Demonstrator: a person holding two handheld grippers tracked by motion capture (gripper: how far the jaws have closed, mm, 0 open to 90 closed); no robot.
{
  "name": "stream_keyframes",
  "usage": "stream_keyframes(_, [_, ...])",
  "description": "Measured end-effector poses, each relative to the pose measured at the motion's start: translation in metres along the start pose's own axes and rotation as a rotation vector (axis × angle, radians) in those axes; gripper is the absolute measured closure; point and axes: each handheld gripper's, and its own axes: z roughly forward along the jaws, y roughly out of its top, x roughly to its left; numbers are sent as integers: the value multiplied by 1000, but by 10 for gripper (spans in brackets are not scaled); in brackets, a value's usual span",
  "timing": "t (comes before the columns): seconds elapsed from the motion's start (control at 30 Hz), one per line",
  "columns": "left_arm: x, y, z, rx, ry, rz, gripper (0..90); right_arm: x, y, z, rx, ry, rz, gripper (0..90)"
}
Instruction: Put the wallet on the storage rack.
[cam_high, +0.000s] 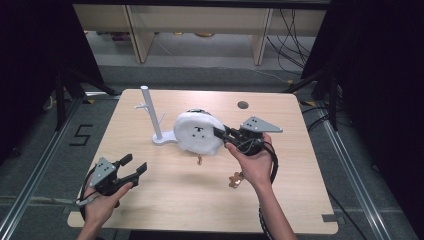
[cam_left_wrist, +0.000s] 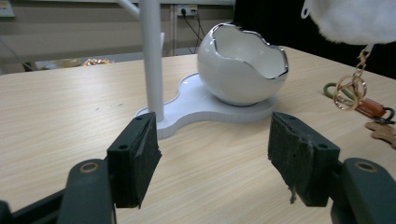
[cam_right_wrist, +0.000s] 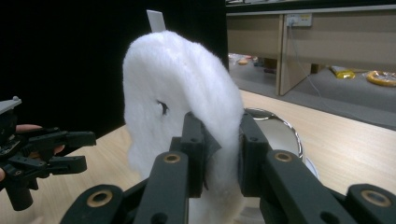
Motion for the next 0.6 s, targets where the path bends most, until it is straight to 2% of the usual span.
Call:
stream_keyframes(0.07, [2,-6,1,-3,9,-1,327,-1,2,2,-15,2,-30,772])
stream_keyframes(0.2, [4,-11,3,-8,13,-4,319,-1,5,2,-16,-13,-17,772])
stream_keyframes(0.23, [4,-11,2,6,22,1,317,-2,6,2,-27,-16,-46,772])
stream_keyframes(0.27, [4,-13,3,5,26,0,316,-2,7,2,-26,-12,-28,771])
stream_keyframes(0.33, [4,-15,3,9,28,3,316,-2,9,2,-24,-19,-30,771])
stream_keyframes(0.37, [4,-17,5,-5,23,7,316,-2,11,2,-28,-21,-31,770])
stream_keyframes(0.4, [4,-17,4,5,26,9,316,-3,12,2,-38,-24,-49,770])
stream_keyframes(0.5, [4,-19,3,15,37,15,316,-4,14,3,-34,-20,-34,770])
stream_keyframes(0.53, [4,-20,4,2,29,16,316,-4,15,3,-36,-20,-29,770])
stream_keyframes(0.6, [4,-21,3,18,37,25,316,-5,16,4,-44,-29,-31,769])
